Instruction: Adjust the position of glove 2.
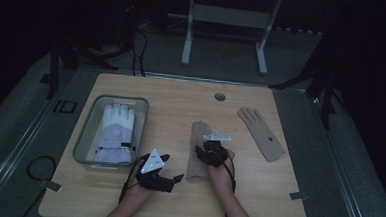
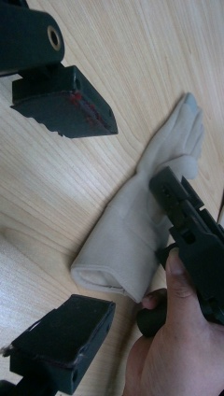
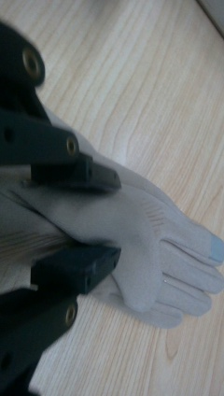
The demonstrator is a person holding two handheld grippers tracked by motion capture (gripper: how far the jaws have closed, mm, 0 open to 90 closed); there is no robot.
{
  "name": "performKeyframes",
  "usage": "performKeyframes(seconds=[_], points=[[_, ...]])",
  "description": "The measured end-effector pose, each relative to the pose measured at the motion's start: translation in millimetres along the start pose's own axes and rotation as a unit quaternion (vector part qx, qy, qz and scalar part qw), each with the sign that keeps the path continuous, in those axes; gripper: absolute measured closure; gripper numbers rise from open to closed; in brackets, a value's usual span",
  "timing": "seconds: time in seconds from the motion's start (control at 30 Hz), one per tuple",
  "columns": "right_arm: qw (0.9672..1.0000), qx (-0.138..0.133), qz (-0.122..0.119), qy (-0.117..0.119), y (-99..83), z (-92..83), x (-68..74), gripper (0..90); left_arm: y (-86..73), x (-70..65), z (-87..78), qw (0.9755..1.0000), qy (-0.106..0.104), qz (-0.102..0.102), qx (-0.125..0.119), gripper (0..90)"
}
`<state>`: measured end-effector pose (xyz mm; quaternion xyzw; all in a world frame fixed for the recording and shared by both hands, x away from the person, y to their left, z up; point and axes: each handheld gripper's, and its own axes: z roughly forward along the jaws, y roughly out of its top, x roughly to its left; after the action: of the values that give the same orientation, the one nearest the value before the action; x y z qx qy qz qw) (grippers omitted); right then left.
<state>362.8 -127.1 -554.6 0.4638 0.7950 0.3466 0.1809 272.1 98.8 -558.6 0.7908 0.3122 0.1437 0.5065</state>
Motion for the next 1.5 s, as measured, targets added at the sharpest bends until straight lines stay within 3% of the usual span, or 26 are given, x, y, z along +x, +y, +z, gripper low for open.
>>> performKeyframes(seconds=[0.13, 0.23, 0.33, 0.47, 0.5, 0.6, 0.67, 0.83, 1.1, 1.5], points=[[0.9999, -0.005, 0.008, 0.009, 3.2, -7.4, -4.1, 50.2, 0.3, -0.4, -0.7, 1.0000, -0.002, 0.001, -0.002, 13.5], [0.9999, -0.011, -0.006, 0.012, 6.6, -17.8, -10.6, 48.7, 0.0, -0.5, -0.7, 1.0000, -0.002, 0.000, -0.002, 13.5], [0.9995, -0.021, -0.025, 0.003, 9.3, -30.6, -24.7, 49.8, -0.2, -0.1, -0.6, 1.0000, -0.003, -0.003, -0.003, 13.5], [0.9990, -0.036, -0.026, -0.009, 12.8, -48.1, -53.2, 51.5, -0.7, 0.0, 0.9, 1.0000, -0.005, -0.003, 0.000, 13.5], [0.9990, -0.036, -0.026, -0.009, 12.8, -48.1, -53.2, 51.5, -0.7, 0.0, 0.9, 1.0000, -0.005, -0.003, 0.000, 13.5], [0.9977, -0.050, -0.031, -0.033, 14.4, -65.1, -87.4, 52.7, -0.1, -1.8, 3.1, 1.0000, -0.005, -0.003, 0.001, 13.5], [0.9975, -0.057, -0.030, -0.031, 14.4, -72.7, -103.7, 52.8, -0.3, -2.3, 3.9, 1.0000, -0.007, -0.002, 0.001, 13.5], [0.9966, -0.058, -0.013, -0.057, 11.7, -84.8, -143.3, 54.0, -0.2, -3.0, 4.0, 1.0000, -0.007, -0.003, 0.001, 13.5], [0.9970, -0.042, 0.008, -0.065, 7.0, -78.7, -188.4, 55.0, 1.2, -4.1, 2.7, 1.0000, -0.007, -0.002, -0.002, 13.5], [0.9979, -0.011, 0.012, -0.063, 7.2, -49.8, -220.0, 47.3, 1.4, -7.4, 3.7, 1.0000, -0.006, 0.008, 0.002, 13.5]])
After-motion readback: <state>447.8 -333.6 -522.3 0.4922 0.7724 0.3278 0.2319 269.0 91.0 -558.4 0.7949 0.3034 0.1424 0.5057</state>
